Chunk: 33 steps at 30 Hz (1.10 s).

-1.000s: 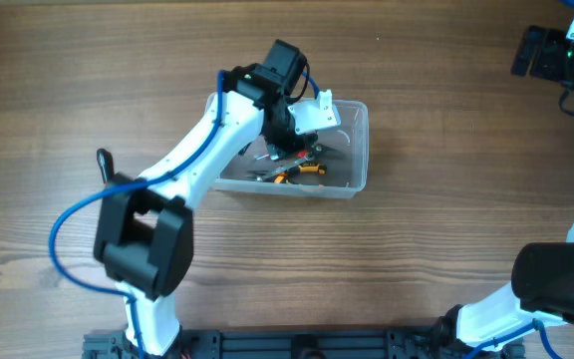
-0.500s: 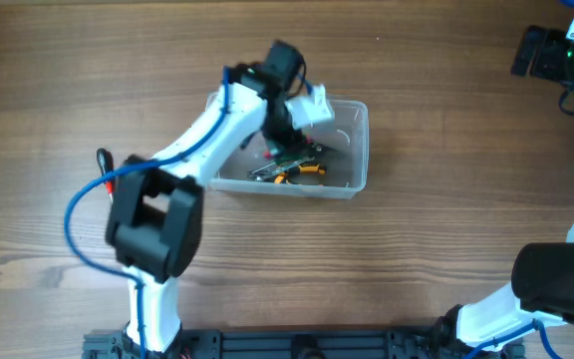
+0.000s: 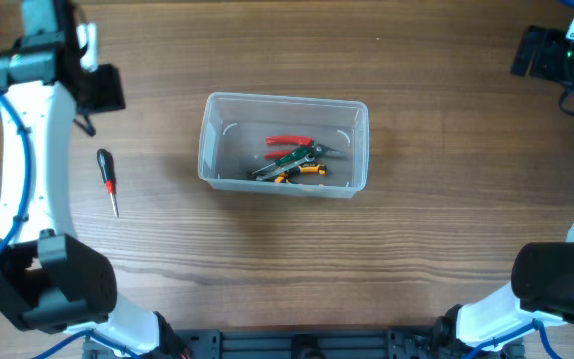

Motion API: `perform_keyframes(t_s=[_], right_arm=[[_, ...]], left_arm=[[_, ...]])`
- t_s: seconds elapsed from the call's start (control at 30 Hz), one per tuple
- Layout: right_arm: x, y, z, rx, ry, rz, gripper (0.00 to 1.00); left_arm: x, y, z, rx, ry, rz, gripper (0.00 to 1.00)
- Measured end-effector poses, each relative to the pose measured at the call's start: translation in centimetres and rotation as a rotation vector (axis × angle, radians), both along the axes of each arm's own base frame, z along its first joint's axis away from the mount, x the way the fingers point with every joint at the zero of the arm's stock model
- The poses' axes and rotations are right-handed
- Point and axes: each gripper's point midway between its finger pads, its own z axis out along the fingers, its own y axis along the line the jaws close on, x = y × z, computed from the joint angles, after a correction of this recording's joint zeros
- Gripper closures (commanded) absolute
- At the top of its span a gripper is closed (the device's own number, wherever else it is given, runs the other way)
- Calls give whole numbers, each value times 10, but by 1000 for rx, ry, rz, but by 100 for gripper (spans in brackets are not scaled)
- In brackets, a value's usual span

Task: Pack container
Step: 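Grasp the red-handled screwdriver with the left gripper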

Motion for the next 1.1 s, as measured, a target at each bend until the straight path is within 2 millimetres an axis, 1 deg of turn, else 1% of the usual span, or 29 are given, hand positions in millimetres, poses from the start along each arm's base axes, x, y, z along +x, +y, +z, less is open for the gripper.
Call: perform_keyframes(t_s=[0.03,0.07,0.1,0.17,0.2,0.27,0.43,0.5,0.6,0.67,0.77,0.87,0.9,0.93,1.0,1.03,1.07,1.1], right_arm=[[0,0,0,0,-1,0,0],[0,0,0,0,0,0,0],[0,0,0,0,1,0,0],[0,0,0,0,0,0,0],[0,0,0,0,0,0,0],[0,0,0,0,1,0,0],[0,0,0,0,0,0,0],[0,0,0,0,0,0,0],[0,0,0,0,0,0,0],[0,0,0,0,0,0,0],[0,0,0,0,0,0,0],[0,0,0,0,0,0,0],[0,0,0,0,0,0,0],[0,0,0,0,0,0,0],[0,0,0,0,0,0,0],[0,0,0,0,0,0,0],[0,0,0,0,0,0,0],[0,0,0,0,0,0,0]], left_arm=[[-7,14,-14,-11,19,61,26],[-12,21,-24,-18,36,95,26],[-17,27,-39,-26,47,124,26],[-27,33,-65,-38,82,158,34],[-33,34,-79,-43,93,172,36],[-39,35,-106,-48,101,187,41],[-38,35,-130,-54,115,196,43],[-41,36,-147,-62,157,200,44],[-48,42,-166,-83,205,238,43],[-52,49,-171,-100,209,273,47],[-56,57,-175,-119,210,311,48],[-56,53,-189,-157,232,309,47],[-53,51,-191,-170,225,306,48],[-52,50,-191,-175,221,305,53],[-52,50,-191,-174,222,300,72],[-52,51,-191,-173,221,297,83],[-51,51,-191,-173,220,299,92],[-51,51,-191,-172,219,292,93]])
